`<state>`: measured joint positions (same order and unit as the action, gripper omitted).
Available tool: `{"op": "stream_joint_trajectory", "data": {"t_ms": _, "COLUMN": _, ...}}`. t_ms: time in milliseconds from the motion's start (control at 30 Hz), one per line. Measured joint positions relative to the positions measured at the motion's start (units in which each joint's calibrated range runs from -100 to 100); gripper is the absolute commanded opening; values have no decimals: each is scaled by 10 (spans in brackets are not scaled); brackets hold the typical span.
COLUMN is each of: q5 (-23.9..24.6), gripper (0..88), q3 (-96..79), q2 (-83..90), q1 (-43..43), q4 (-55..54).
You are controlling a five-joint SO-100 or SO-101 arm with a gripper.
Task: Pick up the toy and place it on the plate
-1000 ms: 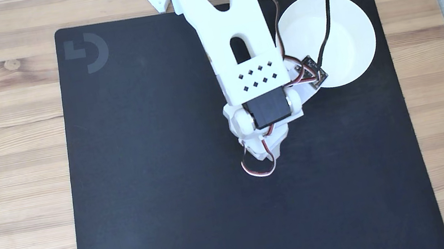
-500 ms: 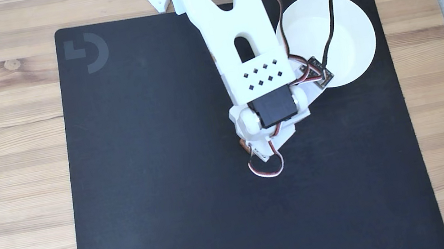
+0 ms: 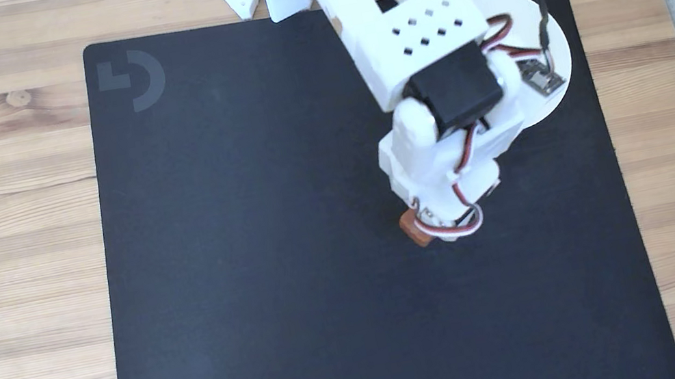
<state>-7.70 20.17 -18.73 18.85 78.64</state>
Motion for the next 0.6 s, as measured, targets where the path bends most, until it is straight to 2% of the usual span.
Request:
{"op": "stream_joint_trajectory", "data": {"t_ms": 300, "q5": 78, "gripper": 22, "q3": -32, "q2": 158, "q1": 51, "q4": -12}}
{"op": "stream_joint_trajectory", "data": {"t_ms": 600, "q5": 135, "gripper": 22, "q3": -361, "q2": 381, "q1": 178, "q4": -177}}
